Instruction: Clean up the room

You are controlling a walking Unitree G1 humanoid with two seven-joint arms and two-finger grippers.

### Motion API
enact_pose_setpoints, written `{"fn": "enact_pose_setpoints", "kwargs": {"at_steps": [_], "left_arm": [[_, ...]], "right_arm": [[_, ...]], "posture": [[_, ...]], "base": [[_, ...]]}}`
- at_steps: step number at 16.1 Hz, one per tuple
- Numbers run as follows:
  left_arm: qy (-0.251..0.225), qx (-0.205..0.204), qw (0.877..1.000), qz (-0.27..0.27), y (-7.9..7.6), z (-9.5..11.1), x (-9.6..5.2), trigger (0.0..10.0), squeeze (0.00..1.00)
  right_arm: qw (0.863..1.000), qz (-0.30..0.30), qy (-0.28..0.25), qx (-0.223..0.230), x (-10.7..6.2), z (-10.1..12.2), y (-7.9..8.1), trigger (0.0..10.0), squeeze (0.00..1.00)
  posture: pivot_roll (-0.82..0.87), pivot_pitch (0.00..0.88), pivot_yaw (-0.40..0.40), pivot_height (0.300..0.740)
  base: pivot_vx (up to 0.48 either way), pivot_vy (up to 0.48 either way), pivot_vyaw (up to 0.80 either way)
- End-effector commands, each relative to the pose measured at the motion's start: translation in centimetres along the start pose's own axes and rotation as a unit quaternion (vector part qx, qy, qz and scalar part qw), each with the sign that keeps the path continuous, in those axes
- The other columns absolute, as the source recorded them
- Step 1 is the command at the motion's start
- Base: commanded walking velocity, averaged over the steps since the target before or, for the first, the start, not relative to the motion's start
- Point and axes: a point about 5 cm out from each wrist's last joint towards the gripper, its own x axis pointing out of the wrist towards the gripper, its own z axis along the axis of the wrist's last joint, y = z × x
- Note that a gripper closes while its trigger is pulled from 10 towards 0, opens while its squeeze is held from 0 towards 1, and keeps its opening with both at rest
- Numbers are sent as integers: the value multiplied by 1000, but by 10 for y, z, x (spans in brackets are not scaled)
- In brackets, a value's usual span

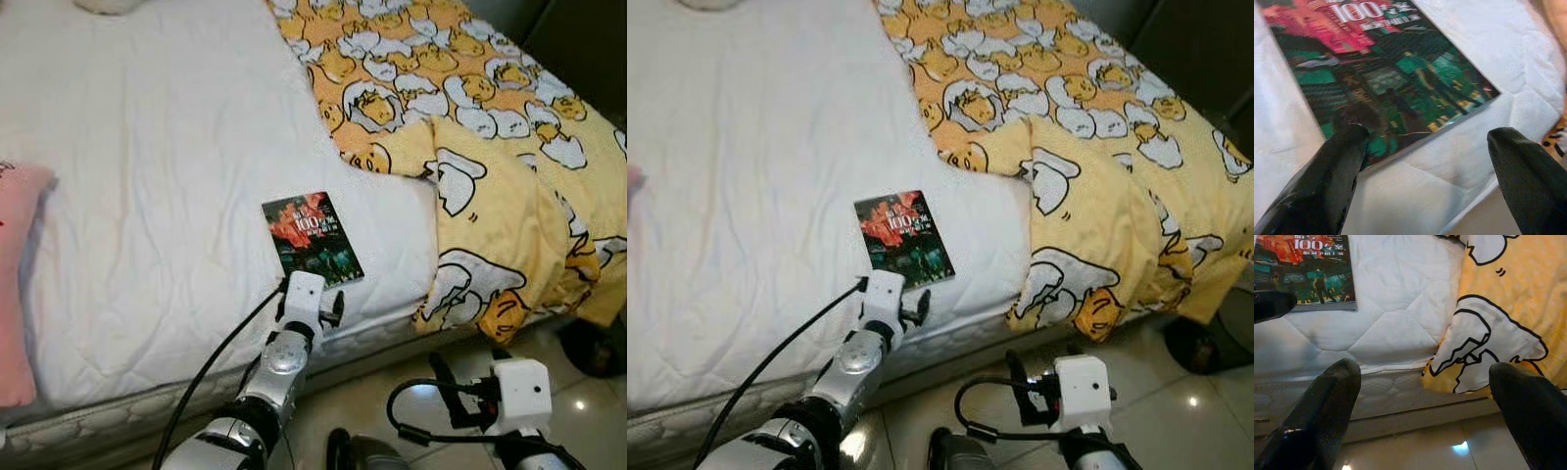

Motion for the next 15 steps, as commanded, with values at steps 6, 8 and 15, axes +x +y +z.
{"fn": "enact_pose_setpoints", "kwargs": {"at_steps": [6, 8, 15], "left_arm": [[-38, -15, 999, 21, -23, 29, 11, 10000, 0], [-31, -15, 998, 45, -11, 31, 14, 10000, 0], [-41, 24, 989, 143, 28, 46, 20, 10000, 0]], "right_arm": [[1000, -3, 15, 2, -10, -1, 2, 10000, 0], [1000, -1, 18, 1, -11, -3, 4, 10000, 0], [999, 3, 33, 5, -10, -10, 8, 10000, 0]], "posture": [[-152, 229, -99, 740], [-156, 229, -95, 740], [-150, 198, -75, 740]], "base": [[0, 0, 0], [0, 0, 0], [0, 0, 0]]}}
